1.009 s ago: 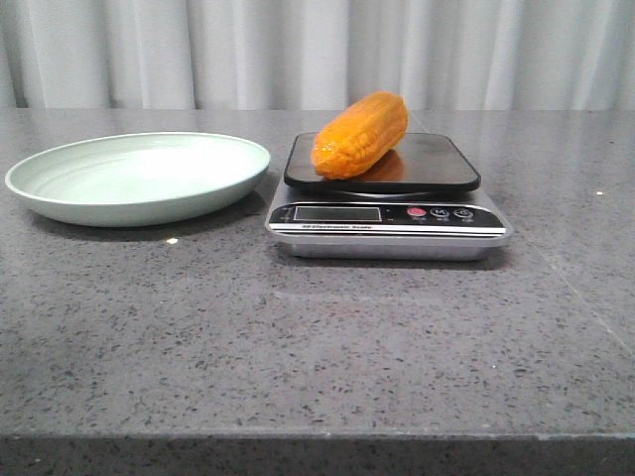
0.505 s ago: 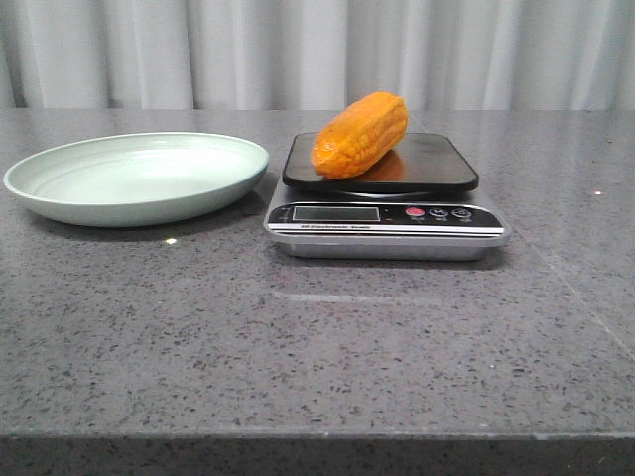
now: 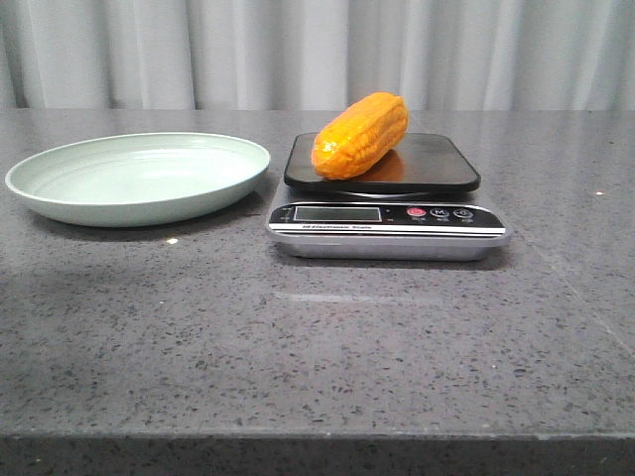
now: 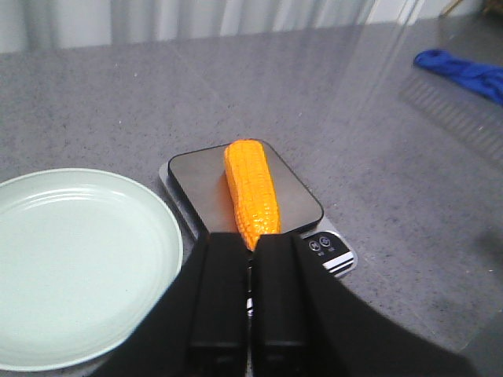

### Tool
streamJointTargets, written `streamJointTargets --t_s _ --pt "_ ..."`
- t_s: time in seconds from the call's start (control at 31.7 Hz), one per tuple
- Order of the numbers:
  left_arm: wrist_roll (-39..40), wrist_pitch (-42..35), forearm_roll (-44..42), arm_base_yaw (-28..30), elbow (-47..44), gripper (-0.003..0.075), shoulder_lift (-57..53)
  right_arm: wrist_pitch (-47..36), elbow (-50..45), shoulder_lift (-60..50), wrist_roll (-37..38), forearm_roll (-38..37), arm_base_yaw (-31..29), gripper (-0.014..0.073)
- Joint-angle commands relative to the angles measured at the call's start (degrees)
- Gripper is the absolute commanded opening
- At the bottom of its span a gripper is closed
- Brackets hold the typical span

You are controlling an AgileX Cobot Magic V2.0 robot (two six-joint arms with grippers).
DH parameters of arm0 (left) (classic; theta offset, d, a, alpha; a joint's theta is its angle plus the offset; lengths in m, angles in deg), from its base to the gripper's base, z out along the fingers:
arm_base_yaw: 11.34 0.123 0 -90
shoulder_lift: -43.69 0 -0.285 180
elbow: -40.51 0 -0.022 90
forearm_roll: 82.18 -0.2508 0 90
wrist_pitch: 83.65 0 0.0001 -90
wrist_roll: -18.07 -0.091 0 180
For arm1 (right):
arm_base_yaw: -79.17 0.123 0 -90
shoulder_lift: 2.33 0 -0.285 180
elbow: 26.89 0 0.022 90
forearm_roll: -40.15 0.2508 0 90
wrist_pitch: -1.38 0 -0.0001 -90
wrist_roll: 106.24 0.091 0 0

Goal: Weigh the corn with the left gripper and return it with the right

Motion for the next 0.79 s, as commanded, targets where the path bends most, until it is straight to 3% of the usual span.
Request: streamJointTargets --t_s 0.0,0.19,0.38,0.76 --pt "0.6 -7.8 -0.2 0.0 -5.9 0.0143 -10.8 -4.3 0.5 -0.9 -0.4 -0.8 -0.4 0.0171" --pt "-0.7 -3.5 -0.7 0.0 -13.5 0.0134 -23.7 -4.3 0.5 -0.9 -0.4 -0.8 -0.4 0.0171" --pt "-7.4 0.7 -0.2 0.0 -16.8 0.0134 -30.6 -4.3 0.5 -0.9 -0.4 -0.8 -0.5 0.0171" --pt "-10.6 0.8 0.7 0.0 -22.2 0.0134 -33.6 -4.3 0.5 -0.9 -0.4 -0.8 -0.5 0.0171"
